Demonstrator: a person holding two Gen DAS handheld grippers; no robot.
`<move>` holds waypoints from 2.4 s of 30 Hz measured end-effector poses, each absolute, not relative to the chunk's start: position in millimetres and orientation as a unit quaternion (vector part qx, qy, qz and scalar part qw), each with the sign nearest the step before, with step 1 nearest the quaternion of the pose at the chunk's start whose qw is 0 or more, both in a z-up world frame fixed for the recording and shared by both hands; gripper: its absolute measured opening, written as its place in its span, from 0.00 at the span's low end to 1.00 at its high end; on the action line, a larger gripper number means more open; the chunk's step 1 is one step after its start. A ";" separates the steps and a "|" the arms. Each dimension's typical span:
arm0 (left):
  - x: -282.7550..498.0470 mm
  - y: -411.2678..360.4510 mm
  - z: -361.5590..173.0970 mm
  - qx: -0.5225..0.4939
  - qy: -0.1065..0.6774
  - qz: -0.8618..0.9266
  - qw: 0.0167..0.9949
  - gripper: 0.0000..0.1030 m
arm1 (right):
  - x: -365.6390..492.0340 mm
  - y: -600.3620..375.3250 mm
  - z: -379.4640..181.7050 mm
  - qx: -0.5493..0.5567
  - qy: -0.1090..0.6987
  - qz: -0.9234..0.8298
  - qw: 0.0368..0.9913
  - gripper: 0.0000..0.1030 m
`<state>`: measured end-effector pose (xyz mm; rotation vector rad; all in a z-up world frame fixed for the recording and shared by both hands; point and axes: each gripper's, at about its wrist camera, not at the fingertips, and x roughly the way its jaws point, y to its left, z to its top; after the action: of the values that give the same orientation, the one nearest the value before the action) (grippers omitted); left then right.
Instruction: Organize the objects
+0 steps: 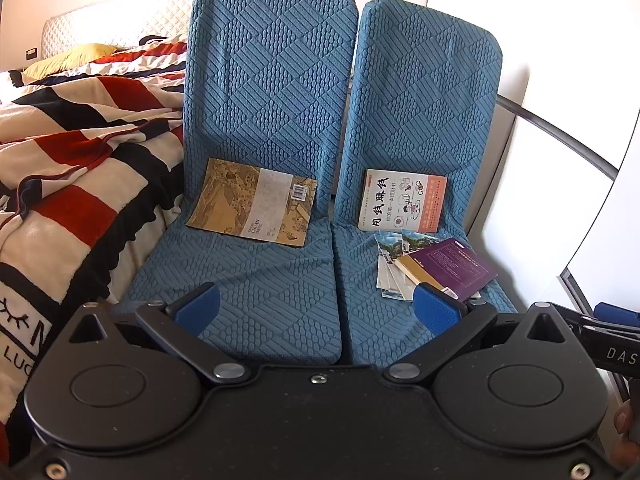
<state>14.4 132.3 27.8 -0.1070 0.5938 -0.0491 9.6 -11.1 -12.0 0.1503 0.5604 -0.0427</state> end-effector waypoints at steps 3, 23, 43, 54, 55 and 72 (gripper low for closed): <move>14.9 132.7 29.3 -0.054 0.293 -0.024 0.954 1.00 | 10.0 -11.5 -12.3 0.072 0.276 -0.021 0.958 1.00; 17.0 130.9 24.8 -0.053 0.300 -0.028 0.952 1.00 | 12.5 -8.6 -19.8 0.072 0.287 -0.018 0.955 1.00; 23.4 141.0 29.7 -0.064 0.286 -0.024 0.956 1.00 | 19.8 2.4 -11.6 0.065 0.272 0.023 0.960 1.00; 52.7 159.2 22.3 -0.069 0.296 -0.006 0.953 1.00 | 52.8 27.6 -11.9 0.057 0.275 0.050 0.958 1.00; 55.3 161.4 21.8 -0.070 0.296 -0.004 0.953 1.00 | 55.9 30.5 -12.1 0.056 0.276 0.054 0.958 1.00; 117.3 199.6 -4.5 -0.089 0.320 0.010 0.943 1.00 | 112.9 64.5 -24.5 0.037 0.299 0.075 0.951 1.00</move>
<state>117.3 199.6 -4.5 -0.1815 0.6526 0.0210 112.9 64.5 -24.5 0.0743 0.6072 0.1516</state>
